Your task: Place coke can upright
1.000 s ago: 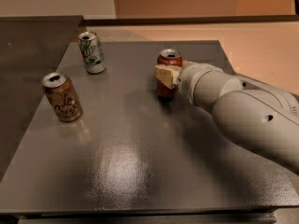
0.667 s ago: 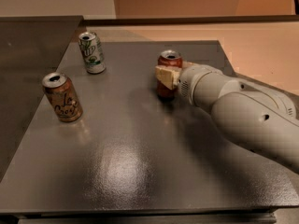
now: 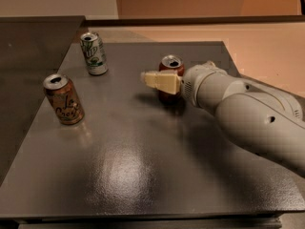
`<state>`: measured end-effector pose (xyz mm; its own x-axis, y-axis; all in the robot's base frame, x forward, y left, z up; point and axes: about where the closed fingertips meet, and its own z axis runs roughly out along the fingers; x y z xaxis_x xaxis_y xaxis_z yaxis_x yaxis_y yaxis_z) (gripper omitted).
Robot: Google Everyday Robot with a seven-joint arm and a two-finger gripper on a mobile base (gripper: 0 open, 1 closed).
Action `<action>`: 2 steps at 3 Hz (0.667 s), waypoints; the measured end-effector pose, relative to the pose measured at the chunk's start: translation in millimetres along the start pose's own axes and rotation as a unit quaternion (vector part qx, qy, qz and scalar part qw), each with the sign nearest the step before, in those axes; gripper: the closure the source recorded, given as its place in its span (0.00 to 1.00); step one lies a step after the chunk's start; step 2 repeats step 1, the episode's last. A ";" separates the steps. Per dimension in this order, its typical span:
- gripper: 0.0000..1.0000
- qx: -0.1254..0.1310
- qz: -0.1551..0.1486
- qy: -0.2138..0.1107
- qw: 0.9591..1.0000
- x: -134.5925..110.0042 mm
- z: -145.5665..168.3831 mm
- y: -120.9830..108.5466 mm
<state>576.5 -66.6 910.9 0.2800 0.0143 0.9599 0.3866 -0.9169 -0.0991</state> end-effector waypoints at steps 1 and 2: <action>0.00 0.000 0.000 0.000 1.000 0.1 0.0 0.0; 0.00 0.000 0.000 0.000 1.000 0.1 0.0 0.0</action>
Offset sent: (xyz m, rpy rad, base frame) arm 0.0000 0.0000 0.0000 0.0000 0.0000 0.0000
